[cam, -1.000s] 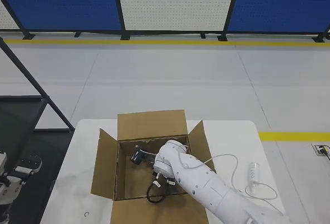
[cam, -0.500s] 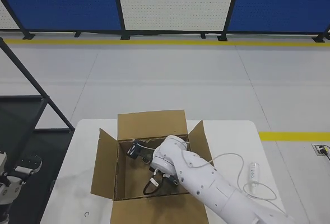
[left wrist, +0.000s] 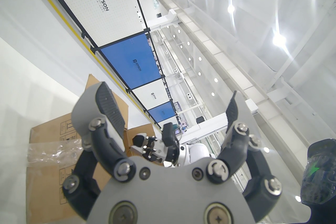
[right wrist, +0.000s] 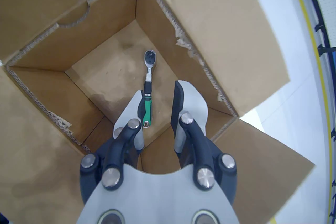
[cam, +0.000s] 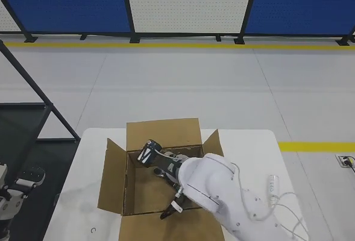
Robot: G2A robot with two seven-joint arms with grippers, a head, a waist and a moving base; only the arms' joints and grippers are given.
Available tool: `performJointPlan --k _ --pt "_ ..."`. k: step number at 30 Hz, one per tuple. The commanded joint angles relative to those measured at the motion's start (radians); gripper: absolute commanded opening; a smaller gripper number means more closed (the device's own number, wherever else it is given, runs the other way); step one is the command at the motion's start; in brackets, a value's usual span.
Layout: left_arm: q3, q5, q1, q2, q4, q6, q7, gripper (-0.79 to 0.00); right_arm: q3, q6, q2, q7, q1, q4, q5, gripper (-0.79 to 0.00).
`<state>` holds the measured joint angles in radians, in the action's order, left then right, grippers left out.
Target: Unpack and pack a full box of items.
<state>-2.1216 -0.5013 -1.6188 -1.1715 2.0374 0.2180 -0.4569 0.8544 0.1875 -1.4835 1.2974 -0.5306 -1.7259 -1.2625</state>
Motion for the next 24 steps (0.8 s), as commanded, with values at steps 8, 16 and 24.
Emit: performJointPlan --k 8,16,24 --pt "0.0 0.0 0.0 0.0 0.0 0.0 0.0 0.0 0.192 -0.045 0.03 0.073 -0.049 -0.251 -0.152 -0.456" --pt "0.0 0.0 0.0 0.0 0.0 0.0 0.0 0.0 0.402 -0.051 0.059 0.169 -0.138 -0.346 -0.264 -0.406" --pt "0.0 0.0 0.0 0.0 0.0 0.0 0.0 0.0 0.593 -0.072 0.082 0.219 -0.282 -0.347 -0.36 -0.403"
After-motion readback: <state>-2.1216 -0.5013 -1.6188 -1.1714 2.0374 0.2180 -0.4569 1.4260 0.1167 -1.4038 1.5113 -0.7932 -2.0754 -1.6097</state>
